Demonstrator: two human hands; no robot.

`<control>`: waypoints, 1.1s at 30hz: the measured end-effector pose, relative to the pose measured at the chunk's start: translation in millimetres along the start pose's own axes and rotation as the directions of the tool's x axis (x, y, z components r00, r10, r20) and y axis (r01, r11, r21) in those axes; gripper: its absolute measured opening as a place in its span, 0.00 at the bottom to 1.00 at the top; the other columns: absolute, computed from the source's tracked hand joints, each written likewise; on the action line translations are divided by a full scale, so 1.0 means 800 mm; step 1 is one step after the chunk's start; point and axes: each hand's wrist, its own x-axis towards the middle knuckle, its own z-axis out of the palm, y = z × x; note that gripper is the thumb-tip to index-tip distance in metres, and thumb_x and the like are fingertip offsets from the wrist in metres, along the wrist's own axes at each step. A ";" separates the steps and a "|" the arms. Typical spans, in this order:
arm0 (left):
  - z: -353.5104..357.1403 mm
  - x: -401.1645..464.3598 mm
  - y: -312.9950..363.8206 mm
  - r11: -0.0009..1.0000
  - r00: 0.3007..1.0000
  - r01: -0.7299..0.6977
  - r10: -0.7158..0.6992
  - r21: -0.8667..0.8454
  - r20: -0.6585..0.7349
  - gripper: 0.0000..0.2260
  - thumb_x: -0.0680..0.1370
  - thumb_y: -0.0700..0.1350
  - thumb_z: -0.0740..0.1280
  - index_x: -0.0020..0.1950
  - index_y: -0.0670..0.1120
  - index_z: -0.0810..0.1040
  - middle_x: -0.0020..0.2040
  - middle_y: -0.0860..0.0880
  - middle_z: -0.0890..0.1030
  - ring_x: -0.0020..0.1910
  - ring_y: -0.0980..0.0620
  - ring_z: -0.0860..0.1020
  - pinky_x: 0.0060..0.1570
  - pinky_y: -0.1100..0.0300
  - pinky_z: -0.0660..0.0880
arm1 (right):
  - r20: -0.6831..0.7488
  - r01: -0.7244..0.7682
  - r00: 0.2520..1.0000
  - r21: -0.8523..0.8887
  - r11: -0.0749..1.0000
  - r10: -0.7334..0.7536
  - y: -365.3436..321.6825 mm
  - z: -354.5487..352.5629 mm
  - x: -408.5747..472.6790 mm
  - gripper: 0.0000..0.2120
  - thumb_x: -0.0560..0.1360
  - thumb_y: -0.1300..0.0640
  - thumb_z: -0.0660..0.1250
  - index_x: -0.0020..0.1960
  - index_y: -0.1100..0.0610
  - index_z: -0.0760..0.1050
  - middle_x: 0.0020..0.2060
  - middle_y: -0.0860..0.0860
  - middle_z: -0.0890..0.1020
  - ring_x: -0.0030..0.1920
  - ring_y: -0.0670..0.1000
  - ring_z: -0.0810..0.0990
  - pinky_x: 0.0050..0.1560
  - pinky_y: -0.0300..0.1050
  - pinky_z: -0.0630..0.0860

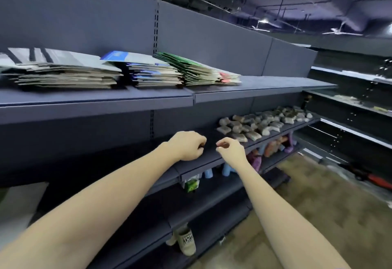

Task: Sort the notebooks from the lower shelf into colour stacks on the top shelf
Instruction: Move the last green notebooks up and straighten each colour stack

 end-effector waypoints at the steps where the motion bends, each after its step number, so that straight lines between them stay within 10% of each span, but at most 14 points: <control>1: 0.018 -0.015 -0.009 0.999 0.999 0.033 -0.033 -0.009 0.028 0.08 0.79 0.49 0.60 0.54 0.48 0.76 0.51 0.50 0.80 0.50 0.46 0.78 0.47 0.50 0.76 | 0.029 -0.012 1.000 0.006 1.000 0.012 0.005 0.015 -0.013 0.07 0.75 0.58 0.69 0.52 0.52 0.81 0.50 0.48 0.84 0.53 0.50 0.80 0.52 0.42 0.73; 14: 0.103 -0.260 -0.174 0.822 0.825 0.565 -0.560 -0.079 0.073 0.18 0.81 0.48 0.60 0.71 0.50 0.72 0.67 0.47 0.75 0.65 0.43 0.72 0.58 0.50 0.72 | 0.461 0.208 0.868 0.000 0.978 -0.185 -0.098 0.271 -0.100 0.16 0.77 0.58 0.68 0.64 0.55 0.78 0.60 0.51 0.81 0.59 0.52 0.79 0.51 0.37 0.69; 25: 0.106 -0.513 -0.234 0.270 0.264 0.960 -0.961 0.078 0.077 0.21 0.80 0.55 0.58 0.71 0.47 0.67 0.71 0.40 0.68 0.66 0.35 0.67 0.64 0.44 0.65 | 0.691 0.679 0.456 0.138 0.721 -0.561 -0.249 0.442 -0.222 0.18 0.75 0.58 0.65 0.65 0.56 0.77 0.61 0.54 0.77 0.61 0.57 0.75 0.59 0.47 0.72; 29: 0.113 -0.542 -0.231 0.280 0.278 0.958 -0.960 0.057 0.047 0.22 0.82 0.58 0.55 0.73 0.51 0.67 0.76 0.44 0.64 0.67 0.36 0.67 0.66 0.45 0.64 | 0.774 0.801 0.302 0.110 0.588 -0.557 -0.266 0.467 -0.248 0.26 0.80 0.48 0.63 0.75 0.56 0.67 0.75 0.53 0.68 0.74 0.56 0.66 0.70 0.50 0.66; 33: 0.113 -0.540 -0.228 0.299 0.300 0.951 -0.954 0.080 0.002 0.24 0.79 0.63 0.58 0.73 0.55 0.68 0.72 0.49 0.69 0.65 0.39 0.67 0.62 0.47 0.65 | 0.775 0.806 0.345 0.045 0.591 -0.530 -0.263 0.471 -0.242 0.30 0.80 0.39 0.61 0.77 0.54 0.63 0.77 0.51 0.64 0.75 0.54 0.65 0.69 0.49 0.68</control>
